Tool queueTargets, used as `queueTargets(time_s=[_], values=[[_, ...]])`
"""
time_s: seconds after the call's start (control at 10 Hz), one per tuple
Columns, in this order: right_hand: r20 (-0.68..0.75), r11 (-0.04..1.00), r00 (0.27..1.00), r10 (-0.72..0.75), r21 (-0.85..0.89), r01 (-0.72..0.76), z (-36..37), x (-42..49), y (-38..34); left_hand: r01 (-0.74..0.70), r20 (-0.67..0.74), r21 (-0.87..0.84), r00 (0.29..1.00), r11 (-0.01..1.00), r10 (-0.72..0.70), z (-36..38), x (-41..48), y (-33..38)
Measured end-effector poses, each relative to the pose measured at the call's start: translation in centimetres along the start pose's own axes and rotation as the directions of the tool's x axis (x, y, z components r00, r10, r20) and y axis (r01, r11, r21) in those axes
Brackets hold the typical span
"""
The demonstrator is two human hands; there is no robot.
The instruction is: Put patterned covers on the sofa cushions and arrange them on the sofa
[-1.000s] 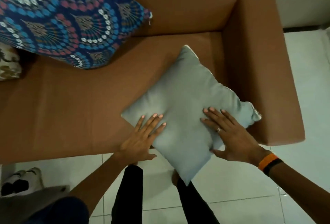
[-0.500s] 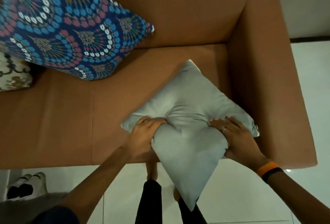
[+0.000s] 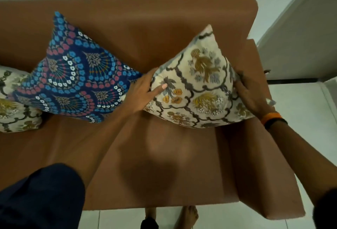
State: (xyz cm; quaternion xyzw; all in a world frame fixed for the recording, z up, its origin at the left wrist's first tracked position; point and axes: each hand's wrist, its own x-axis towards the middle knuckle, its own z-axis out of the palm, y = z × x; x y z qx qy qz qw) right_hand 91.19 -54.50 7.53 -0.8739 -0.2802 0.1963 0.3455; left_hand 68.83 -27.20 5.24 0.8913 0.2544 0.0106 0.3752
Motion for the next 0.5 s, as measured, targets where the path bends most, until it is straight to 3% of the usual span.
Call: queueTargets(time_s=[0.2, 0.3, 0.5], values=[[-0.17, 0.998, 0.985, 0.011, -0.063, -0.022, 3.4, 4.1, 0.1, 0.115, -0.073, 0.148, 0.992, 0.982, -0.105, 2.4, 3.0, -1.3], [-0.22, 0.998, 0.975, 0.035, -0.04, -0.045, 3.9, 4.6, 0.3, 0.103, -0.106, 0.136, 0.99, 0.985, -0.089, 2.6, 3.2, -1.0], [-0.489, 0.987, 0.857, -0.162, -0.072, 0.146, 3.5, 3.1, -2.2, 0.015, -0.345, 0.278, 0.935, 0.96, 0.086, 1.3, 1.5, 0.8]])
